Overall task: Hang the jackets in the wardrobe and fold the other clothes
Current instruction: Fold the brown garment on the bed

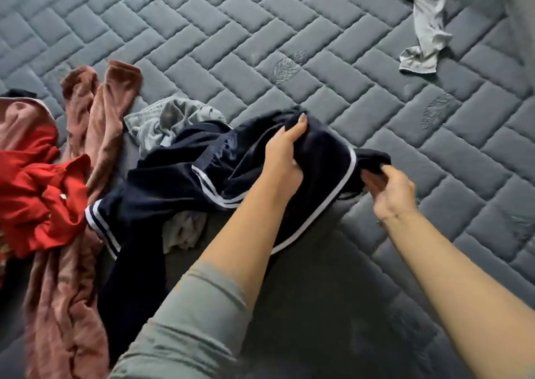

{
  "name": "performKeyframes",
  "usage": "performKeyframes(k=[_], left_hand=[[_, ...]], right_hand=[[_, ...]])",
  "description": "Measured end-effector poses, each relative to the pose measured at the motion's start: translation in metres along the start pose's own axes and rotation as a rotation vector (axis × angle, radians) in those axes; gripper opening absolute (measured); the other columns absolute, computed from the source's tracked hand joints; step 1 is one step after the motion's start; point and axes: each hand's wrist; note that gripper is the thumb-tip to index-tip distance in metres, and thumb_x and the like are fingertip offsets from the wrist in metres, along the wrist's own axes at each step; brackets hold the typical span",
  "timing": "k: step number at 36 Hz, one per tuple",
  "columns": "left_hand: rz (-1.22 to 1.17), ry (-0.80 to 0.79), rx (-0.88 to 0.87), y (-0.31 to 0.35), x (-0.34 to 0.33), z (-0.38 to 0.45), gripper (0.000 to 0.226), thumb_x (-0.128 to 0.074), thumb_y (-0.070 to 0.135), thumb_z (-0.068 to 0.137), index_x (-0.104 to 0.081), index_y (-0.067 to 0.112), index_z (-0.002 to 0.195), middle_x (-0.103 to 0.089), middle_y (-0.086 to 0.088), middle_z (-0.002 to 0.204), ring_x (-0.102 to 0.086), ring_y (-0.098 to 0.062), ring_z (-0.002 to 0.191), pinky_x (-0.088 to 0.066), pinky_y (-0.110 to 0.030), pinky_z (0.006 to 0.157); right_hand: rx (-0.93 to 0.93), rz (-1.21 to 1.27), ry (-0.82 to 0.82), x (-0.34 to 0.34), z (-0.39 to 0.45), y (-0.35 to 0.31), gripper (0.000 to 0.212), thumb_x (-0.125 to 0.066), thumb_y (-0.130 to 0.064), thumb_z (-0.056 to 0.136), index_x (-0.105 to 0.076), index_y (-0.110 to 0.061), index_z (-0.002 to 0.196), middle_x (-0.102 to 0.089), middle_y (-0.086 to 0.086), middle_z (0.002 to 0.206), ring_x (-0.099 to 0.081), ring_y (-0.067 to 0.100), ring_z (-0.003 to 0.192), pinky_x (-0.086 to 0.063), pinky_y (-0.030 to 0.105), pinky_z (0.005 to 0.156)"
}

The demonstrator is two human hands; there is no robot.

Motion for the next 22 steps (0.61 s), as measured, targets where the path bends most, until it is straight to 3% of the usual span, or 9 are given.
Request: performKeyframes(k=[2,5,8,10,13,16,18,22], left_hand=[[-0.031,-0.026,-0.014,0.004,-0.041,0.013,0.04,-0.056,0.02,0.096,-0.056,-0.004,0.127,-0.06,-0.022,0.121,-0.059,-0.031,0.103,-0.048,-0.041,0.097],[-0.003,-0.01,-0.054,0.002,-0.065,0.027,0.041,-0.049,0.009,0.098,-0.046,-0.009,0.135,-0.053,-0.026,0.131,-0.054,-0.035,0.114,-0.041,-0.046,0.105],[0.205,0.033,-0.061,-0.01,-0.047,0.019,0.044,-0.05,0.007,0.097,-0.041,0.009,0.14,-0.052,-0.015,0.136,-0.051,-0.023,0.117,-0.04,-0.041,0.102],[0.348,0.077,-0.031,-0.016,-0.008,0.006,0.046,-0.053,0.011,0.097,-0.04,0.018,0.14,-0.052,-0.005,0.134,-0.05,-0.016,0.121,-0.037,-0.038,0.104],[0.435,0.206,-0.035,-0.019,0.071,-0.013,0.032,-0.053,0.006,0.095,-0.054,0.019,0.124,-0.058,0.002,0.124,-0.055,-0.011,0.114,-0.044,-0.03,0.095],[0.473,0.436,-0.067,-0.014,0.149,-0.039,0.028,-0.052,0.001,0.093,-0.061,0.018,0.114,-0.064,0.004,0.112,-0.06,-0.01,0.104,-0.047,-0.027,0.089],[0.479,0.564,-0.107,-0.007,0.197,-0.06,0.027,-0.053,-0.002,0.092,-0.061,0.015,0.111,-0.064,0.0,0.111,-0.06,-0.01,0.098,-0.048,-0.024,0.085],[0.564,0.714,-0.204,0.026,0.276,-0.091,0.031,-0.053,-0.007,0.091,-0.058,0.003,0.119,-0.062,-0.011,0.113,-0.057,-0.007,0.084,-0.044,-0.017,0.072]], right_hand=[[0.036,0.129,-0.014,-0.015,-0.011,-0.014,0.018,-0.046,-0.002,0.095,-0.057,-0.014,0.087,-0.066,-0.005,0.057,-0.064,0.007,0.055,-0.051,0.018,0.051],[0.12,0.087,-0.094,-0.028,-0.029,-0.001,0.024,-0.048,0.001,0.094,-0.06,-0.018,0.101,-0.067,-0.002,0.088,-0.065,0.005,0.075,-0.054,0.017,0.07],[0.143,-0.141,-0.167,-0.012,-0.038,0.022,0.037,-0.049,0.0,0.095,-0.053,-0.014,0.129,-0.06,-0.004,0.118,-0.06,0.0,0.105,-0.048,0.015,0.09],[0.116,-0.318,-0.181,0.003,-0.04,0.041,0.042,-0.05,-0.003,0.096,-0.048,-0.012,0.138,-0.054,-0.003,0.129,-0.052,0.004,0.118,-0.041,0.018,0.098],[0.089,-0.509,-0.277,0.016,-0.051,0.074,0.041,-0.05,0.002,0.094,-0.052,-0.013,0.133,-0.057,-0.004,0.124,-0.053,0.004,0.112,-0.04,0.015,0.092],[0.026,-0.656,-0.401,0.014,-0.071,0.108,0.038,-0.051,0.005,0.093,-0.059,-0.018,0.122,-0.061,-0.003,0.12,-0.055,0.007,0.112,-0.042,0.01,0.087],[-0.014,-0.697,-0.463,0.004,-0.088,0.131,0.036,-0.051,0.007,0.092,-0.06,-0.016,0.117,-0.063,0.0,0.115,-0.057,0.006,0.104,-0.045,0.007,0.083],[-0.072,-0.741,-0.606,-0.031,-0.124,0.171,0.033,-0.049,0.006,0.092,-0.061,-0.02,0.11,-0.065,-0.005,0.106,-0.058,-0.005,0.094,-0.045,0.013,0.087]])
Point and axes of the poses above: each hand's wrist, its own z-axis towards the middle knuckle, its own x-axis out of the back of the hand, y = z × x
